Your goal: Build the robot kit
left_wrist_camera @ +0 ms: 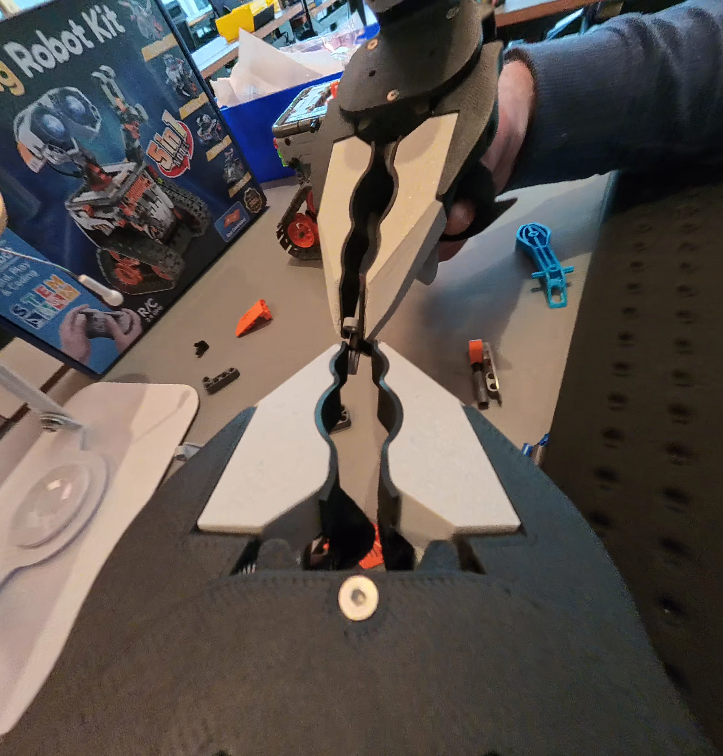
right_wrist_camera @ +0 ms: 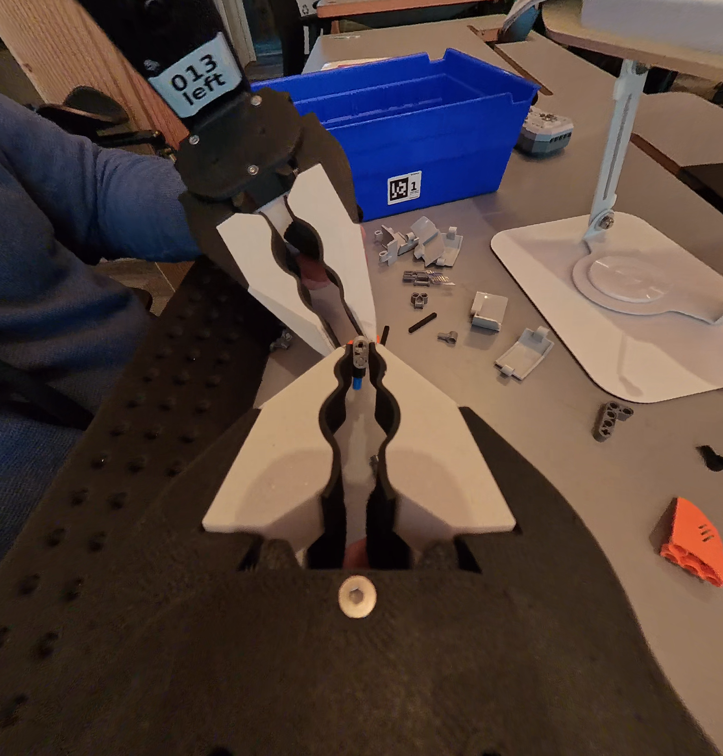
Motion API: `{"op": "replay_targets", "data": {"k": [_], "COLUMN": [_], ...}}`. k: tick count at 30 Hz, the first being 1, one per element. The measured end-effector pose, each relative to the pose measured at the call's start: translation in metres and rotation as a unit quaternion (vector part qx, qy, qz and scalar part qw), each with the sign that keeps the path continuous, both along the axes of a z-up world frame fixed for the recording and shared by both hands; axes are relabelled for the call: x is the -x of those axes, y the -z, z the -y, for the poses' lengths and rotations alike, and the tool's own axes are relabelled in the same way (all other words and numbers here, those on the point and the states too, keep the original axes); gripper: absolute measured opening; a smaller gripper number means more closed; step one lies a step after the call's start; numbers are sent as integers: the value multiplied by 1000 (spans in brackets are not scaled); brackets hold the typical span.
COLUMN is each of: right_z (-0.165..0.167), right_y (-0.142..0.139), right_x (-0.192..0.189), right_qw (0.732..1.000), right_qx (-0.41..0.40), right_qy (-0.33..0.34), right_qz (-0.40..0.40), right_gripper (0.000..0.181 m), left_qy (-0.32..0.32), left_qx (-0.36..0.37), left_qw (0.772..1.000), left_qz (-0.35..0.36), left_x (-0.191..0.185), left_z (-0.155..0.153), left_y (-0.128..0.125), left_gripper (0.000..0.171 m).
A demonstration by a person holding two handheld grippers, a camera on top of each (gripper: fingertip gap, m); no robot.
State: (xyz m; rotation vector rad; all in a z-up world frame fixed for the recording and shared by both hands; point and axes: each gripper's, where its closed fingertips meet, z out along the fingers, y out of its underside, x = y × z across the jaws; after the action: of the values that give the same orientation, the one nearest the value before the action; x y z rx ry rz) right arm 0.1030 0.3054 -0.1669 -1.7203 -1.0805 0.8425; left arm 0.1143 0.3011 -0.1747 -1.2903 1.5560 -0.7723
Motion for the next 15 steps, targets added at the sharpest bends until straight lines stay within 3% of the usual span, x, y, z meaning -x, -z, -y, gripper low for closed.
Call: {"op": "replay_targets", "data": {"k": [4,11,15], "right_z": [5,9,8], "right_y": [0,2,10], "right_x": [-1,-11,-22], "right_qw": [999,998,998], "right_qx": [-32,-30,-16], "right_qy": [-14,-21,-18], "right_qz": [24,41,65], "right_gripper": [5,5,5], "left_qy": [20,29,32], "left_qx": [54,75,94], "left_qw": [998,997,993], "left_qz": [6,-15,-62], "left_x": [1,4,8], "left_z": [4,4,4], "left_y": [1,9,28], "left_gripper": [7,7,7]}}
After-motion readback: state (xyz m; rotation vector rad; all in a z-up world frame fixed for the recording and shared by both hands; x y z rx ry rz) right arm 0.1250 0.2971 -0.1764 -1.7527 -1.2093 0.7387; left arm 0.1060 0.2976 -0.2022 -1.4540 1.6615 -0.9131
